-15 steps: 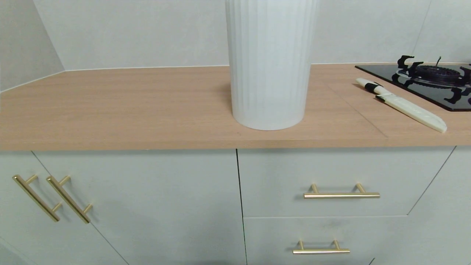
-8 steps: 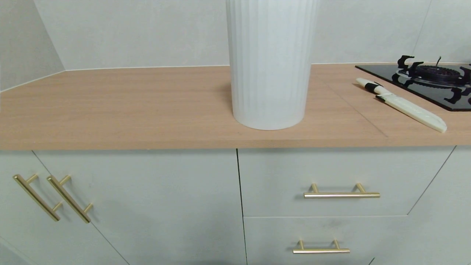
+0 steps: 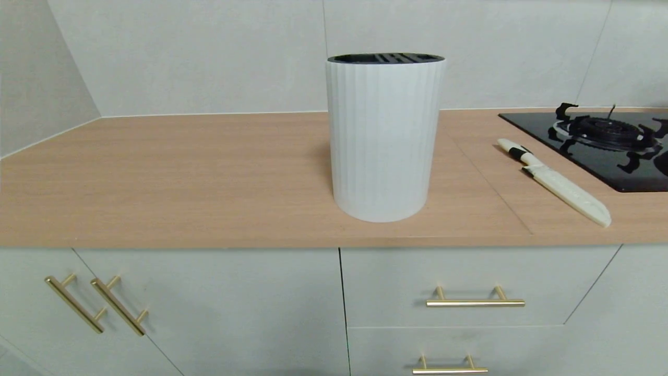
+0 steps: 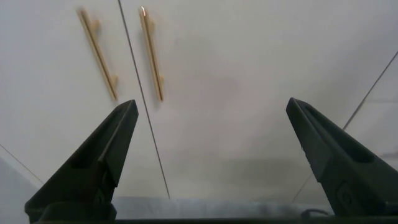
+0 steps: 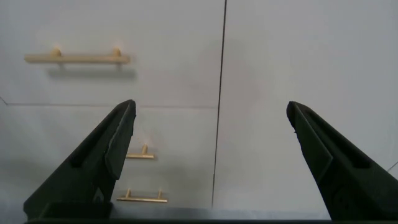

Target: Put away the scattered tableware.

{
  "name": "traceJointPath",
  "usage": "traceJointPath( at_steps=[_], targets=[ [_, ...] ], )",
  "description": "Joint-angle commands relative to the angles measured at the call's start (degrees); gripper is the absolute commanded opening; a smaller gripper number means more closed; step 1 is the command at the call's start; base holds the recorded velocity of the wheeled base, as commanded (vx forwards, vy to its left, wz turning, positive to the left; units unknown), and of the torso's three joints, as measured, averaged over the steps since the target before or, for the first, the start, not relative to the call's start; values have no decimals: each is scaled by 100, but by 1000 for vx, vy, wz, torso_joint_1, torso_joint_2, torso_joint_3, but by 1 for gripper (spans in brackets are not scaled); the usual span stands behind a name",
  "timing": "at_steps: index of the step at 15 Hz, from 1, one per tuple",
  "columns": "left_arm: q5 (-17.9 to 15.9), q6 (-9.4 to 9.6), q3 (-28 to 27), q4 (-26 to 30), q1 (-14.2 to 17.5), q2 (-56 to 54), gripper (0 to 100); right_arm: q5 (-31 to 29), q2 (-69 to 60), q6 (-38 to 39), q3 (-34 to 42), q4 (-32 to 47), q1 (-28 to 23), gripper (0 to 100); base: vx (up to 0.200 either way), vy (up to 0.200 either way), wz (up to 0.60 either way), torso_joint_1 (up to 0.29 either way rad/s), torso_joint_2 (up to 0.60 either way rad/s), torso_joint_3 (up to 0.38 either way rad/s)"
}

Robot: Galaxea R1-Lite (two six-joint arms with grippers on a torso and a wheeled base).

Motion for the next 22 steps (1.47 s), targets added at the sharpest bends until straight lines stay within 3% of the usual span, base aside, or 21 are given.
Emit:
traceJointPath(
  at_steps=[1, 22],
  targets=[
    [2, -2, 0, -1, 1, 2, 100, 7, 7, -3, 0, -4, 11, 100, 0, 0, 0, 159, -481, -300],
    [2, -2, 0, -1, 1, 2, 100, -2, 7, -3, 0, -4, 2, 100, 0, 0, 0, 212, -506, -293]
  ],
)
